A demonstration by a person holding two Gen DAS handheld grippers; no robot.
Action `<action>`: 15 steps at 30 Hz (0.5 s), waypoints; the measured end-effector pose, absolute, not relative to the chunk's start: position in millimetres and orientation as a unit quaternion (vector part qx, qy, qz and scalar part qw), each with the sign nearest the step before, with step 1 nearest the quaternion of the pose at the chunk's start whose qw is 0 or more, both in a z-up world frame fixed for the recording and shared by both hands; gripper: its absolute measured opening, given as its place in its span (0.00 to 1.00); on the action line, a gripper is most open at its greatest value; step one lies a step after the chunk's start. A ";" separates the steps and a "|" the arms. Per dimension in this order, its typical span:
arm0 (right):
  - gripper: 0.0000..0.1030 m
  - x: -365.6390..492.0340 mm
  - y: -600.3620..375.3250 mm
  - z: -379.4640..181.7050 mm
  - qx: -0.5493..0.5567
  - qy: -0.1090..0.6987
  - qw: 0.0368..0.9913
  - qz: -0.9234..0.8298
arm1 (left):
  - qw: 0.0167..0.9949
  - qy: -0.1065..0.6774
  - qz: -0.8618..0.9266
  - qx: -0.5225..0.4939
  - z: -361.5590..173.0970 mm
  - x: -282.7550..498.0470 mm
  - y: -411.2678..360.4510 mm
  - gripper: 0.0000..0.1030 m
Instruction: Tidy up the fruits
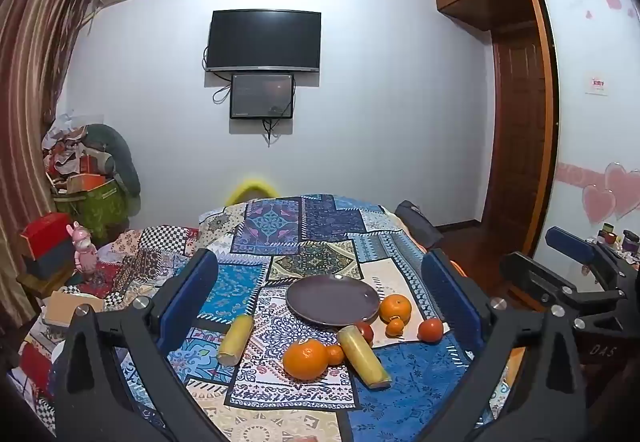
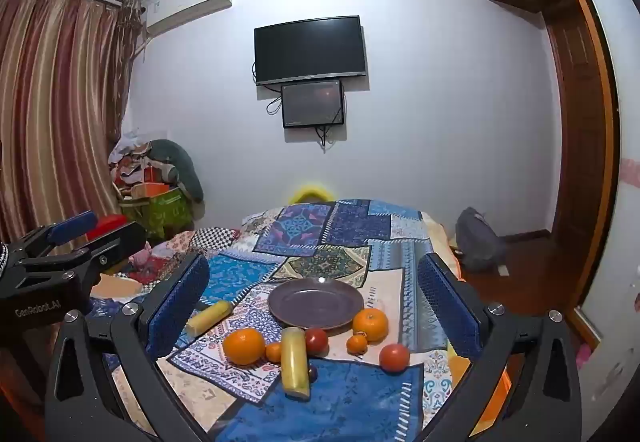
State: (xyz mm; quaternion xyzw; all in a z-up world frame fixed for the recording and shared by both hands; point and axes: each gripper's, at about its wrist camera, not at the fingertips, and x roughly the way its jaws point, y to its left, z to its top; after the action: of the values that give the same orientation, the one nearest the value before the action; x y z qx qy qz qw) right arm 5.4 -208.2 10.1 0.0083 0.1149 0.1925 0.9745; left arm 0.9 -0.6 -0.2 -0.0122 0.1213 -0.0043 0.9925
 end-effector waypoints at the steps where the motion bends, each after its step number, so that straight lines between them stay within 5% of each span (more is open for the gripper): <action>1: 1.00 5.1 -208.0 10.4 0.008 0.115 0.975 0.192 | 0.993 0.121 -0.006 -0.012 -0.2 1.3 -1.2 1.00; 15: 1.00 3.0 -206.0 11.5 0.011 0.115 0.977 0.181 | 0.992 0.121 -0.003 -0.017 -0.3 1.9 6.1 1.00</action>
State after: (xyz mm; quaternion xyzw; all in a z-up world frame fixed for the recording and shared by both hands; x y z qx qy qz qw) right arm 3.0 -206.0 11.5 0.0111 0.1153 0.1812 0.9766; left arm 1.9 6.1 -0.3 -0.0169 0.1211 -0.0029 0.9925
